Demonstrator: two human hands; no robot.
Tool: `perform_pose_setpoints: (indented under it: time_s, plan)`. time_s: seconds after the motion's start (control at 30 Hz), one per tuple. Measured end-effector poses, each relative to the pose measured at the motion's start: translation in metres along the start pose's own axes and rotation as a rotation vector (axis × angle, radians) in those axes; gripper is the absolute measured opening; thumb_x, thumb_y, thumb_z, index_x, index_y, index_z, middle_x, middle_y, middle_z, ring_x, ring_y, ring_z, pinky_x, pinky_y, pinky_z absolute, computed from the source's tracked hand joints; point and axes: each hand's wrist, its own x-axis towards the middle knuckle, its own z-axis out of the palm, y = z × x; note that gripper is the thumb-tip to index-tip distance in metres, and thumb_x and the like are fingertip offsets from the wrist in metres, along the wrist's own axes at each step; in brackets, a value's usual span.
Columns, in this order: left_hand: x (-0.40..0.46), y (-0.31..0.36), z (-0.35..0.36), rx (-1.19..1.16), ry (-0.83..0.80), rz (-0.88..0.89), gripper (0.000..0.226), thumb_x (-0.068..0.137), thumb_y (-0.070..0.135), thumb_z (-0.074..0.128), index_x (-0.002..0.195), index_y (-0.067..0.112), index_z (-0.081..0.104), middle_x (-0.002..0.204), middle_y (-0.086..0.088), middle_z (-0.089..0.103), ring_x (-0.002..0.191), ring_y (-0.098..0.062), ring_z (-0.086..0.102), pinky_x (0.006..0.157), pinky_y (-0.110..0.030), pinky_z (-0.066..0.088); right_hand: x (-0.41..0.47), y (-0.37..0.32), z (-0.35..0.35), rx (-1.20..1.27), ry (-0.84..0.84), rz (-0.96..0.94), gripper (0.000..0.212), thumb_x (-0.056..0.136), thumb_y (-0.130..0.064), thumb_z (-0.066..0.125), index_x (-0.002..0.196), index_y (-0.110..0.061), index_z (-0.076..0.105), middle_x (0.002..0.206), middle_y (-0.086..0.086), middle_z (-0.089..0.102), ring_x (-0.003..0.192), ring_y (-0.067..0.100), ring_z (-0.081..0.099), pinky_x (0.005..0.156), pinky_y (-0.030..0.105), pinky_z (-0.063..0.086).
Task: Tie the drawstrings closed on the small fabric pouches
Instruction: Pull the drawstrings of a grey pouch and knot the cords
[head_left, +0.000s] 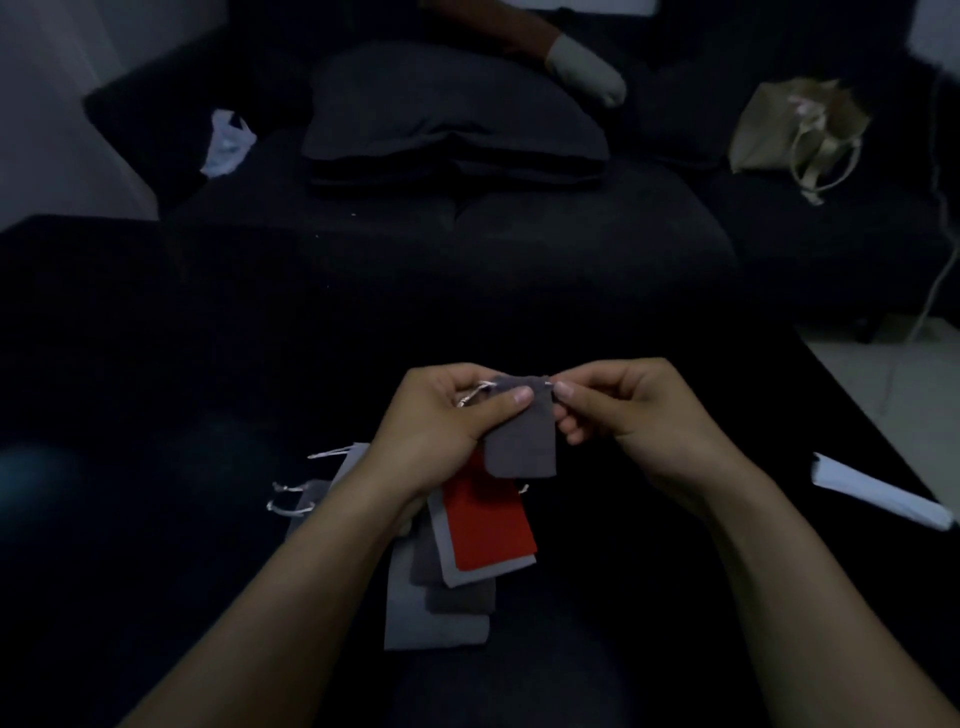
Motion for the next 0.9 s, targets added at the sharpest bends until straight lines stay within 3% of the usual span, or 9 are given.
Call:
perform_pose_setpoints:
  time_s: [0.2,0.33,0.47,0.53,0.6,0.67,0.77,0.83,0.9]
  plan:
    - [-0.001,0.006,-0.016,0.109,0.001,-0.019,0.023,0.091,0.023,0.065,0.076,0.007,0.072,0.059,-0.004,0.065,0.051,-0.01,0.063,0.048,-0.017,0.051,-0.002,-0.005,-0.004,-0.035,0.1,0.04,0.02,0.095,-0.015,0.061,0.087,0.002,0.07,0.07,0.01,0.068,0.059,0.013,0.062,0.051,0.019,0.05]
    - [-0.003,0.012,-0.019,0.028,0.025,-0.026,0.031,0.095,0.03,0.06,0.07,0.014,0.069,0.062,0.0,0.063,0.052,-0.007,0.06,0.047,-0.018,0.049,-0.005,-0.007,-0.004,0.061,0.129,0.093,0.025,0.095,-0.025,0.061,0.08,-0.007,0.07,0.071,0.005,0.069,0.061,0.011,0.063,0.052,0.019,0.05]
    - [0.002,0.017,-0.019,-0.488,0.185,-0.2,0.031,0.096,0.032,0.059,0.067,0.019,0.063,0.073,0.003,0.068,0.067,-0.006,0.066,0.055,-0.02,0.052,-0.001,-0.007,-0.005,0.334,0.206,0.131,0.024,0.09,-0.028,0.064,0.069,-0.02,0.07,0.075,-0.002,0.069,0.068,0.006,0.064,0.059,0.019,0.05]
    - [0.003,0.019,-0.012,-0.779,0.162,-0.264,0.031,0.097,0.029,0.057,0.069,0.017,0.059,0.08,-0.001,0.068,0.074,-0.01,0.066,0.066,-0.022,0.051,0.003,-0.007,0.002,0.546,0.221,0.137,0.015,0.086,-0.028,0.065,0.075,-0.017,0.066,0.079,-0.003,0.071,0.075,0.008,0.066,0.067,0.022,0.052]
    - [0.001,0.021,-0.003,-1.001,0.056,-0.288,0.031,0.099,0.029,0.051,0.071,0.015,0.055,0.091,-0.005,0.07,0.074,-0.012,0.062,0.064,-0.021,0.045,0.007,-0.009,0.013,0.821,0.181,0.148,0.014,0.082,-0.025,0.064,0.079,-0.012,0.063,0.099,0.004,0.074,0.082,0.014,0.068,0.07,0.023,0.051]
    - [0.0,0.023,0.002,-1.109,-0.043,-0.26,0.029,0.1,0.029,0.045,0.077,0.014,0.055,0.1,-0.006,0.074,0.067,-0.009,0.061,0.054,-0.018,0.04,0.006,-0.011,0.024,1.032,0.114,0.151,0.015,0.081,-0.022,0.061,0.07,-0.012,0.064,0.11,0.009,0.073,0.084,0.016,0.068,0.063,0.02,0.05]
    - [0.0,0.027,0.005,-1.078,-0.092,-0.215,0.026,0.104,0.032,0.035,0.091,0.015,0.051,0.079,-0.001,0.073,0.053,-0.004,0.055,0.044,-0.016,0.034,0.004,-0.015,0.033,1.188,0.017,0.15,0.019,0.085,-0.025,0.059,0.071,-0.014,0.066,0.096,0.005,0.073,0.097,0.017,0.062,0.083,0.027,0.056]
    - [0.004,0.027,0.005,-0.991,-0.017,-0.181,0.031,0.105,0.031,0.033,0.082,0.016,0.048,0.059,0.005,0.057,0.045,-0.003,0.045,0.04,-0.014,0.033,0.003,-0.019,0.033,1.061,0.022,0.148,0.02,0.09,-0.024,0.055,0.073,-0.014,0.054,0.073,0.001,0.061,0.068,0.01,0.054,0.061,0.018,0.052]
    - [0.007,0.026,0.005,-0.97,0.088,-0.134,0.036,0.106,0.028,0.034,0.073,0.017,0.044,0.052,0.007,0.042,0.041,-0.003,0.035,0.038,-0.014,0.031,0.005,-0.022,0.033,0.866,0.087,0.116,0.028,0.098,-0.017,0.049,0.07,-0.015,0.046,0.064,0.0,0.053,0.047,0.004,0.038,0.039,0.012,0.031]
